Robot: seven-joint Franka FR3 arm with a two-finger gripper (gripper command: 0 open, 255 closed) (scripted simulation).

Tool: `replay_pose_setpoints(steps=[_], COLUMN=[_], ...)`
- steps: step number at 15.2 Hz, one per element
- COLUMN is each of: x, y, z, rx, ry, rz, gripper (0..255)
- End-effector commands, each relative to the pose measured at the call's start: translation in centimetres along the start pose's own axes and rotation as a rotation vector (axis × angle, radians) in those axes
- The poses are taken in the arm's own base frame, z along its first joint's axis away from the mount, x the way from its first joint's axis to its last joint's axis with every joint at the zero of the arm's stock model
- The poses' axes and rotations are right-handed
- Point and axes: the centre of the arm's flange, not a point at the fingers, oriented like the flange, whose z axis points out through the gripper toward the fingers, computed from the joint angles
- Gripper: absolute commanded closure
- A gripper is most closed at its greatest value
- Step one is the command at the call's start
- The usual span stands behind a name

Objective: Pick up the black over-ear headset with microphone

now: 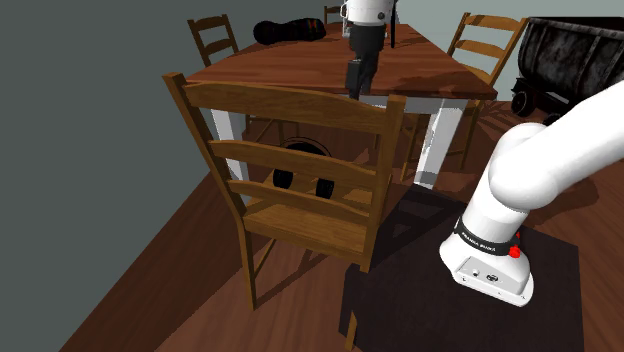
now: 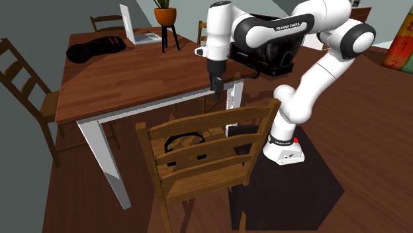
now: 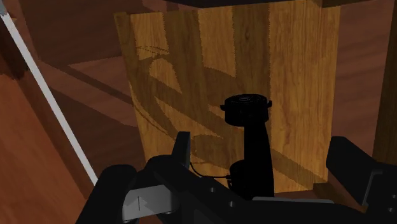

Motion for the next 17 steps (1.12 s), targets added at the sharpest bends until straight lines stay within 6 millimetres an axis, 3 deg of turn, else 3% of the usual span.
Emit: replay_pose_setpoints(steps=[1, 13, 17], x=[2.1, 13.9, 14.4], y=[-0.5, -4.1, -4.4], z=[1.7, 11.6, 13.7], rx=[0.003, 0.017, 0.018], ry=[0.001, -0.005, -0.005], rz=[-0.007, -0.049, -0.051], gripper=[0, 0, 0])
